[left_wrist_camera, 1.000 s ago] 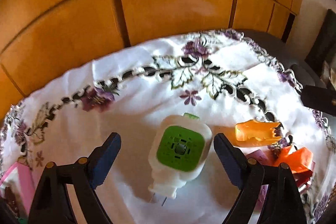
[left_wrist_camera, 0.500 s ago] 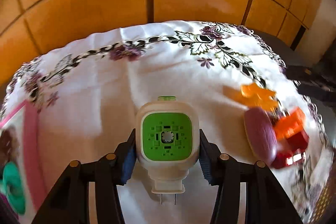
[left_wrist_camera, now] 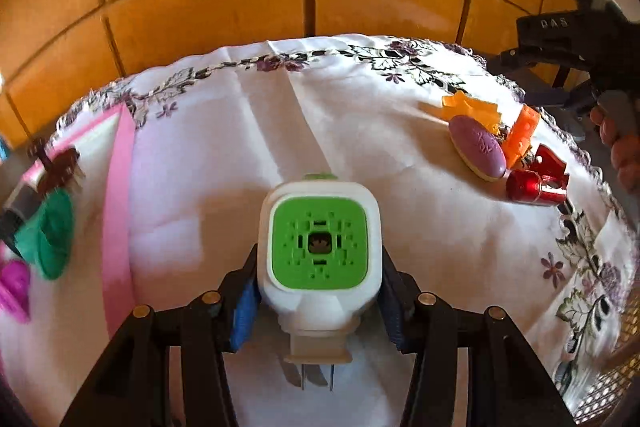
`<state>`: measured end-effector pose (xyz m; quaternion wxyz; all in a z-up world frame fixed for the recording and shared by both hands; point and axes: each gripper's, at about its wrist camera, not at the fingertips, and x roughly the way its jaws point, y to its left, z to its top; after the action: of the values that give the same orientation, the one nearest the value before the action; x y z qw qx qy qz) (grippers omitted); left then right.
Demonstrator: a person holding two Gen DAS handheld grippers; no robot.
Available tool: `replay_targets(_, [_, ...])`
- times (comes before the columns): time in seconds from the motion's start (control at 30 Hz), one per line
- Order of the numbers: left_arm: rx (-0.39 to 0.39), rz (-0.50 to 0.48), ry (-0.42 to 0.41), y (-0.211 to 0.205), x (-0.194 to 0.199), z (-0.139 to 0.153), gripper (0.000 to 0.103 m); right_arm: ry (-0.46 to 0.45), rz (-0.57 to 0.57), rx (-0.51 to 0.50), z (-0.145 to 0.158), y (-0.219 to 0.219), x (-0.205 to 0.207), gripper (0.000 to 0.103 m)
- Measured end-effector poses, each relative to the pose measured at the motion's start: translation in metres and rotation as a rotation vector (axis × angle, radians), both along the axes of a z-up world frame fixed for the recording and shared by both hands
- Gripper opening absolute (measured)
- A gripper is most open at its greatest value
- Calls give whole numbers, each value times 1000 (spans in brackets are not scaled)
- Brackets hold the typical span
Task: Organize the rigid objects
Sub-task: 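Lift the diffuser with the left tool while the right tool grasps the lavender oval case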
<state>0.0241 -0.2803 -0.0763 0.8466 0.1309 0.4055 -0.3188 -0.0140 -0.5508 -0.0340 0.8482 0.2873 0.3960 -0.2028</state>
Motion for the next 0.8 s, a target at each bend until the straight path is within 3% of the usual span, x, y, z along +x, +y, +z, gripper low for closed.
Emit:
replay_targets(0.17, [-7, 2, -15, 1, -3, -2, 52, -26, 64, -38, 5, 13, 4, 67])
replay_targets(0.33, [-16, -1, -23, 2, -3, -3, 52, -22, 95, -41, 3, 19, 8, 60])
replay_targets(0.4, [-19, -1, -21, 2, -3, -4, 52, -44, 116, -7, 3, 19, 7, 53])
replay_targets(0.47, [-24, 1, -22, 3, -3, -4, 52, -94, 213, 98, 3, 24, 11, 49])
replay_targets(0.53, [-24, 1, -27, 3, -4, -4, 52, -105, 281, 78, 6, 37, 15, 49])
replay_targets(0.67, [-31, 2, -32, 4, -5, -4, 52, -46, 386, 65, 0, 60, 24, 49])
replay_targets(0.8, [-38, 2, -34, 5, -5, -4, 52, 73, 340, 7, -14, 61, 28, 47])
